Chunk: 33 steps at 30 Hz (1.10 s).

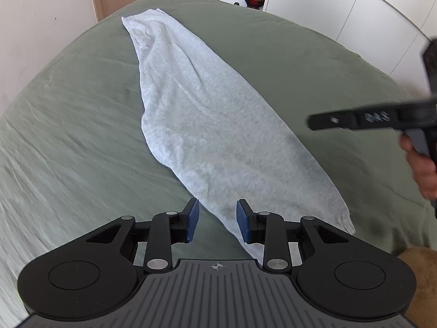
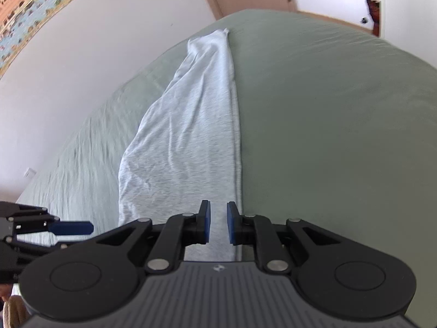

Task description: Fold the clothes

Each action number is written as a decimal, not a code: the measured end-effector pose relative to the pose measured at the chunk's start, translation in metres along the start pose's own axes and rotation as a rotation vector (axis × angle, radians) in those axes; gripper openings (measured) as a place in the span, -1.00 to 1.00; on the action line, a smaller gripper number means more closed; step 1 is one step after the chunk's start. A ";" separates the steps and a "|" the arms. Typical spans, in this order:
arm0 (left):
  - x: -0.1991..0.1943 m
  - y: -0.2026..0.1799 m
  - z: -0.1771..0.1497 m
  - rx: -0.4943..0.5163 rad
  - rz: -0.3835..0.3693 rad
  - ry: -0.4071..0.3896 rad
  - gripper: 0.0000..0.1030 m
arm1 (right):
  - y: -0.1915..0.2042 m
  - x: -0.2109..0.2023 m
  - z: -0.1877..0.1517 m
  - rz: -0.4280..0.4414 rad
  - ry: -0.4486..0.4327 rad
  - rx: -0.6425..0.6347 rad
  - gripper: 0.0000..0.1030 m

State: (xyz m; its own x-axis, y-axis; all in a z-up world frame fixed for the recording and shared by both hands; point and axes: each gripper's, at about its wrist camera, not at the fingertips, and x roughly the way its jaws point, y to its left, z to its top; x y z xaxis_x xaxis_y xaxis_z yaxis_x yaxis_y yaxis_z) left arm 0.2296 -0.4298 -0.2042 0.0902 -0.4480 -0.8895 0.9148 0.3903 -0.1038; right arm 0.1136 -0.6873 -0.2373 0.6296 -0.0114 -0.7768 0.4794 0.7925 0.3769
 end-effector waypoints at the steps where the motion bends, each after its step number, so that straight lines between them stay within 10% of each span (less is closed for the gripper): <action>1: 0.000 0.001 -0.002 -0.005 -0.003 0.000 -0.43 | 0.001 0.006 0.003 0.006 0.014 -0.003 -0.74; 33: 0.025 0.008 -0.015 -0.064 -0.029 0.041 -0.43 | -0.010 0.034 -0.014 -0.104 0.087 -0.051 -1.00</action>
State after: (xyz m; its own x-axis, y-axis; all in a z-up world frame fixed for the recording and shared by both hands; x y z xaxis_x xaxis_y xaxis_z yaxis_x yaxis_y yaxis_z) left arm 0.2329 -0.4253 -0.2337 0.0469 -0.4272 -0.9030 0.8897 0.4288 -0.1566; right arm 0.1212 -0.6870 -0.2749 0.5215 -0.0443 -0.8521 0.5066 0.8197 0.2675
